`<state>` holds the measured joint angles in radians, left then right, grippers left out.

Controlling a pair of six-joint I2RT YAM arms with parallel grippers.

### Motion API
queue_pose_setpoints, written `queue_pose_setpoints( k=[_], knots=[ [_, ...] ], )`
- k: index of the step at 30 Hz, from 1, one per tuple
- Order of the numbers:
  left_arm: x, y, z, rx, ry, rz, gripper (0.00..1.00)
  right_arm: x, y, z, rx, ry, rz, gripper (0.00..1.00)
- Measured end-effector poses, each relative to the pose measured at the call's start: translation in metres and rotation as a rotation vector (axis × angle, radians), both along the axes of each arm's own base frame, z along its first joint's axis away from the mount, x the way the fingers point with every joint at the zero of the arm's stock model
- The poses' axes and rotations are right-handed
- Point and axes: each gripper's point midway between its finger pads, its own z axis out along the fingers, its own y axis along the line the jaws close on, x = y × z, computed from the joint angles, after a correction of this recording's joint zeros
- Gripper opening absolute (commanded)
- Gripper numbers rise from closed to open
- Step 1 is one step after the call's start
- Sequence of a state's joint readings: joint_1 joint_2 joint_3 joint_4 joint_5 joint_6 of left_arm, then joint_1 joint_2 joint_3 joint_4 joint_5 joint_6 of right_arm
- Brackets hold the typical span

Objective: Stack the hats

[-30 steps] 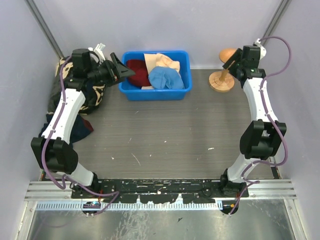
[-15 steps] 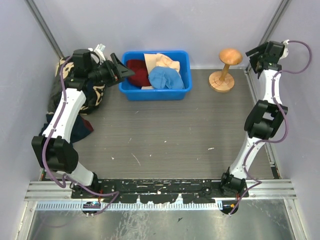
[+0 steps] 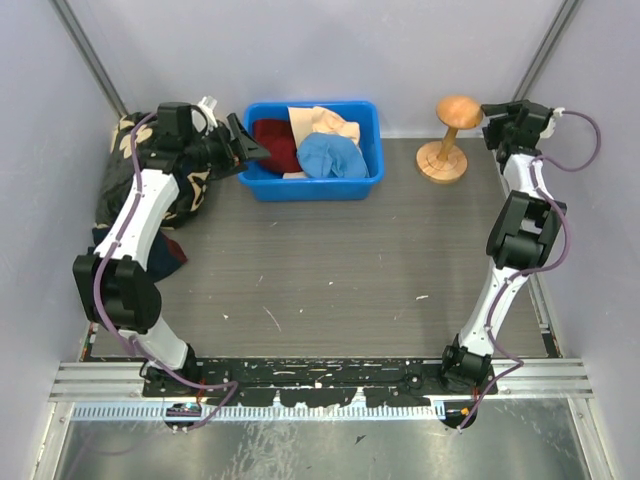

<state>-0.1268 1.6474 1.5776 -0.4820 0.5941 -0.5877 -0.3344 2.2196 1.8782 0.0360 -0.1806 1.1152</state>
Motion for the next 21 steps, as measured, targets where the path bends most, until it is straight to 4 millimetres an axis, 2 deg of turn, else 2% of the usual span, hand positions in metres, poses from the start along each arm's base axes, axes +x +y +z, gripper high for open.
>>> queue_pose_setpoints(
  k=[6, 8, 13, 15, 18, 21],
  knots=[
    [0.008, 0.000, -0.009, 0.016, 0.028, 0.002, 0.98, 0.024, -0.001, -0.016, 0.083, -0.064, 0.013, 0.67],
    [0.010, 0.000, -0.010, 0.018, 0.035, 0.003, 0.98, 0.034, -0.001, -0.034, 0.107, -0.056, 0.024, 0.67],
    [0.012, 0.002, -0.012, 0.027, 0.046, 0.010, 0.98, 0.049, 0.006, -0.109, 0.179, 0.031, 0.065, 0.65],
    [0.014, 0.002, -0.013, 0.031, 0.046, 0.016, 0.98, 0.053, 0.011, -0.129, 0.205, 0.057, 0.087, 0.65],
    [0.015, 0.003, -0.016, 0.034, 0.051, 0.020, 0.98, 0.064, 0.016, -0.125, 0.220, 0.021, 0.130, 0.65],
    [0.017, 0.003, -0.021, 0.036, 0.065, 0.024, 0.98, 0.066, 0.022, -0.121, 0.229, 0.009, 0.161, 0.65]
  ],
)
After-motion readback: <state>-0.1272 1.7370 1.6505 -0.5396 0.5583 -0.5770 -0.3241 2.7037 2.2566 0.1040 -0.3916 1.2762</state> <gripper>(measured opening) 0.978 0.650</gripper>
